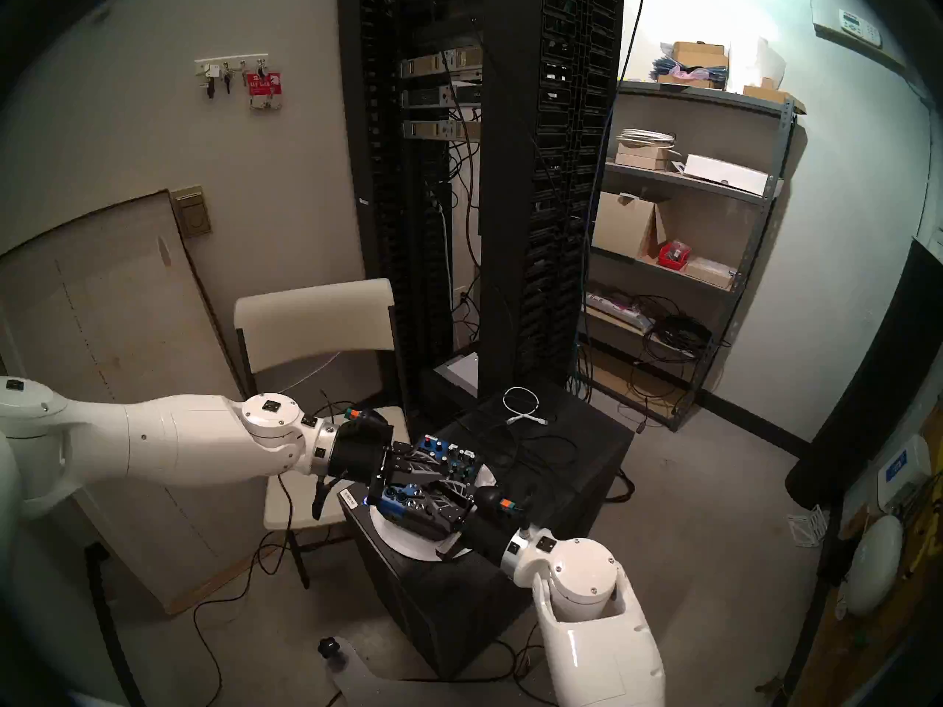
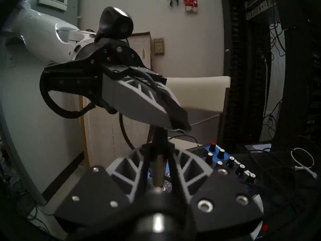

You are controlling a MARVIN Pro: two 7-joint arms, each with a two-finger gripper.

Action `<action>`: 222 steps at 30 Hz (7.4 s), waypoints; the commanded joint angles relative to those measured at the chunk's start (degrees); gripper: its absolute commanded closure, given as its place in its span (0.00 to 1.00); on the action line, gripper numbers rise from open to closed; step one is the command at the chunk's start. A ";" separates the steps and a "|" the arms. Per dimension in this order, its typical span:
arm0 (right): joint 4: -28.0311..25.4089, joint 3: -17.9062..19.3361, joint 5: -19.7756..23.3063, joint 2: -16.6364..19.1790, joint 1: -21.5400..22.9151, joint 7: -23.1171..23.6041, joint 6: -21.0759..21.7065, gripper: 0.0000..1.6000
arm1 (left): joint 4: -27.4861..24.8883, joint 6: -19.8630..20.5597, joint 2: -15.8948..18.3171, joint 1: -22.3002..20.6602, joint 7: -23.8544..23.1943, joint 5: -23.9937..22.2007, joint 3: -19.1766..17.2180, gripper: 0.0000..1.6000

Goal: Insert aux cable

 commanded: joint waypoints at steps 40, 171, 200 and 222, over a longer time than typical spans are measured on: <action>7.48 2.48 1.23 -1.53 1.38 -2.63 -11.15 1.00 | 1.09 -2.23 -1.89 -0.94 -3.33 -0.15 -1.32 1.00; 8.00 1.63 3.51 -1.23 0.73 -2.36 -12.51 1.00 | 0.75 -1.83 -2.03 -1.27 -3.40 -0.09 -0.74 1.00; 10.43 1.32 4.75 -1.12 -1.22 -3.99 -16.85 1.00 | 0.49 -1.76 -1.95 -1.29 -3.12 -0.06 -0.44 1.00; 13.38 0.13 3.56 -0.87 -0.84 -5.48 -19.73 1.00 | 0.10 -1.46 -1.69 -1.52 -2.68 -0.16 0.03 1.00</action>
